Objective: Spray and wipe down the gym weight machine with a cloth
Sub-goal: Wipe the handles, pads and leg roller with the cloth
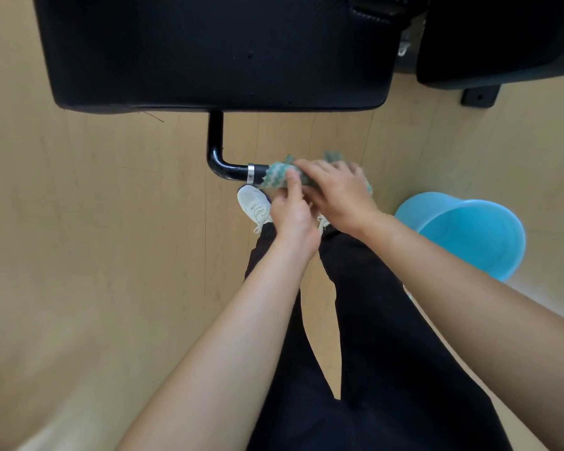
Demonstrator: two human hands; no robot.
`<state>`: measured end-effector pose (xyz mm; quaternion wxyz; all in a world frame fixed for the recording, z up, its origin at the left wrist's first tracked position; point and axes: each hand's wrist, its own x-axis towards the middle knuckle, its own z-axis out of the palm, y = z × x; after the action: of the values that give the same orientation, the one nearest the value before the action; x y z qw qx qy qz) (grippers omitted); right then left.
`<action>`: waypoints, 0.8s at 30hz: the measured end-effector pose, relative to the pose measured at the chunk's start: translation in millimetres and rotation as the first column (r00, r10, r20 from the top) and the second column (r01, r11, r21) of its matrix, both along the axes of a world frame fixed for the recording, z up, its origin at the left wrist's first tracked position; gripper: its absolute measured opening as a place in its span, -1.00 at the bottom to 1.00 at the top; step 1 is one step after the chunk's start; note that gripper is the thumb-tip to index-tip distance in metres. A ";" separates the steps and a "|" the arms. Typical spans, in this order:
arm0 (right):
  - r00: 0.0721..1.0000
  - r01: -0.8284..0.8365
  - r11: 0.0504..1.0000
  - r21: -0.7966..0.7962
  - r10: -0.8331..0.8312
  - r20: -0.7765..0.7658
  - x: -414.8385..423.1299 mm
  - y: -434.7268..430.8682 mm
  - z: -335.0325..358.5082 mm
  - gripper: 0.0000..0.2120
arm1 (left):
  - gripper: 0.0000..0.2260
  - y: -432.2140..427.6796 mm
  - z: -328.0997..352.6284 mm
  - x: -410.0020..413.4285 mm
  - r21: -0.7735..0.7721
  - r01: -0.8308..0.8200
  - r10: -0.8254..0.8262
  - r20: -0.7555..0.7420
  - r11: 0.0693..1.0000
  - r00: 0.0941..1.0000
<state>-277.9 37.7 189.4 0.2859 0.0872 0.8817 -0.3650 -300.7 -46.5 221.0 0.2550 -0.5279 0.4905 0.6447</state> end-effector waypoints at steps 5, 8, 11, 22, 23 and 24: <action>0.976 0.195 0.972 -0.134 -0.179 0.124 28.7 32.8 -14.5 -0.60 | -0.76 29.0 -5.6 14.6 0.144 0.076 -0.094 0.120 0.987 0.988; 0.971 0.230 0.965 -0.123 -0.219 0.098 30.6 31.2 -18.8 -0.60 | -0.76 24.4 -7.2 12.9 0.171 0.064 -0.083 0.105 0.983 0.991; 0.985 0.170 0.982 -0.085 -0.169 0.028 18.0 15.1 -17.1 -0.61 | -0.84 2.6 -6.2 4.7 0.136 0.023 -0.028 0.034 0.990 0.999; 0.998 -0.009 0.994 -0.113 0.002 -0.059 -31.1 -33.5 7.9 -0.60 | -0.67 -43.2 5.7 -14.0 -0.021 -0.040 0.037 -0.114 0.999 0.993; 0.999 -0.003 0.997 -0.081 0.000 -0.037 -26.5 -27.5 6.9 -0.60 | -0.66 -37.1 4.3 -12.1 0.003 -0.019 0.020 -0.094 1.000 0.995; 1.000 0.012 0.998 -0.054 -0.012 -0.002 -20.7 -19.7 5.0 -0.60 | -0.66 -30.5 2.6 -10.1 0.030 0.004 -0.001 -0.070 1.000 0.998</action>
<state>-298.6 18.0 194.4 0.2848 0.0841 0.8715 -0.3903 -310.8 -77.0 223.6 0.2464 -0.5003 0.4900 0.6700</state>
